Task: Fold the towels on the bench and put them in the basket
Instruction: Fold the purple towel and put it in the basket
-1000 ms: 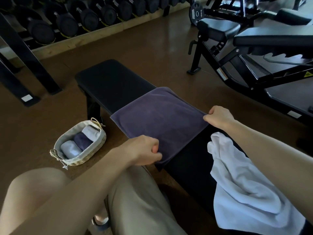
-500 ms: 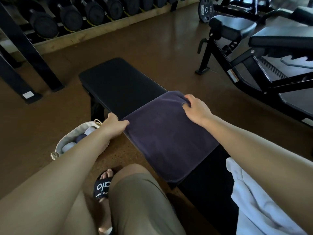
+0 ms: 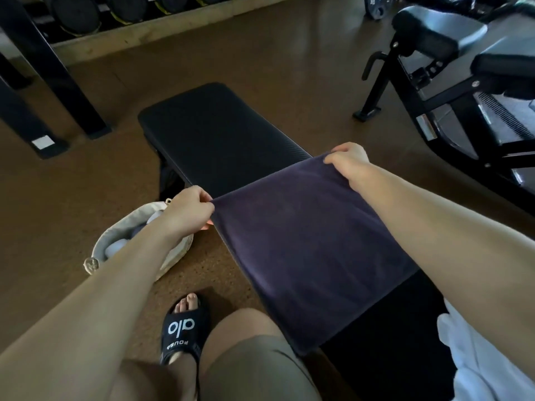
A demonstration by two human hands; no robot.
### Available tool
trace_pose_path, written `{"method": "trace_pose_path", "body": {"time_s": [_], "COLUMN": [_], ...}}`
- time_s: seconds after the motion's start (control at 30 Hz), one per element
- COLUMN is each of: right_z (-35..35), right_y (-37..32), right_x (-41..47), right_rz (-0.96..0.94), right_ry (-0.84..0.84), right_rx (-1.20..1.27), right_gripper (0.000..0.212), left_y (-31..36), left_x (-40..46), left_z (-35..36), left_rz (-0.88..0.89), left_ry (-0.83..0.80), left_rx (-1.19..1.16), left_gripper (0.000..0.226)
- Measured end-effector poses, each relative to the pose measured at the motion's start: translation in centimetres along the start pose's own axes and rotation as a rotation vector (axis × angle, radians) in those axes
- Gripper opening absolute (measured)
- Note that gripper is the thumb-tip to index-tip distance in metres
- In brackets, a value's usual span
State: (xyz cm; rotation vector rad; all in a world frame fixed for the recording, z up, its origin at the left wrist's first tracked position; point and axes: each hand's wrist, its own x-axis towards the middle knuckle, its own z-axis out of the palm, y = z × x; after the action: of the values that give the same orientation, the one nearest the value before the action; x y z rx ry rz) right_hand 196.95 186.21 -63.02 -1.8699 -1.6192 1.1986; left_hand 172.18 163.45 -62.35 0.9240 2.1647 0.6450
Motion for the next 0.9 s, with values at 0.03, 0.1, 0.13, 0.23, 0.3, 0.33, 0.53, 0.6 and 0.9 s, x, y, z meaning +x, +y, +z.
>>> {"method": "trace_pose_path", "body": {"time_s": [0.03,0.1,0.13,0.23,0.3,0.33,0.53,0.6,0.9], "right_z": [0.1,0.4,0.5,0.6,0.8,1.0,6.3,7.7,2.0], "right_y": [-0.2,-0.6,-0.6,-0.7,-0.4,-0.3,0.5,1.7,1.6], "right_x": [0.2,0.7,1.1,1.6,1.3,0.9,-5.8,-7.5,-4.5], "right_rz": [-0.003,-0.021,-0.035,-0.1,-0.139,-0.167,-0.913,-0.943,-0.274], "right_ry": [0.008,0.017,0.02,0.065,0.132,0.19,-0.006,-0.126,-0.1], "right_rx": [0.032,0.075,0.081,0.012,-0.137,-0.241,-0.614,-0.721,-0.717], "right_gripper": [0.031,0.028,0.025,0.017,0.024,0.032,0.051,0.052,0.056], "left_y": [-0.1,-0.1,-0.1,-0.2,-0.1,0.2,4.6,4.0,0.8], "left_x": [0.2,0.6,0.8,1.3,1.3,1.2,-1.0,-1.5,-1.3], "left_z": [-0.1,0.0,0.1,0.4,0.6,0.8,3.9,5.9,6.1], "left_rz": [-0.002,0.004,0.009,0.043,0.084,0.112,0.53,0.545,0.399], "left_ry": [0.037,0.111,0.144,0.259,0.32,0.335,0.19,0.038,-0.062], "left_rx": [-0.015,-0.059,-0.081,-0.084,-0.012,0.06,0.519,0.596,0.79], "left_gripper": [0.011,0.01,0.01,0.01,0.015,0.023,0.061,0.064,0.082]}}
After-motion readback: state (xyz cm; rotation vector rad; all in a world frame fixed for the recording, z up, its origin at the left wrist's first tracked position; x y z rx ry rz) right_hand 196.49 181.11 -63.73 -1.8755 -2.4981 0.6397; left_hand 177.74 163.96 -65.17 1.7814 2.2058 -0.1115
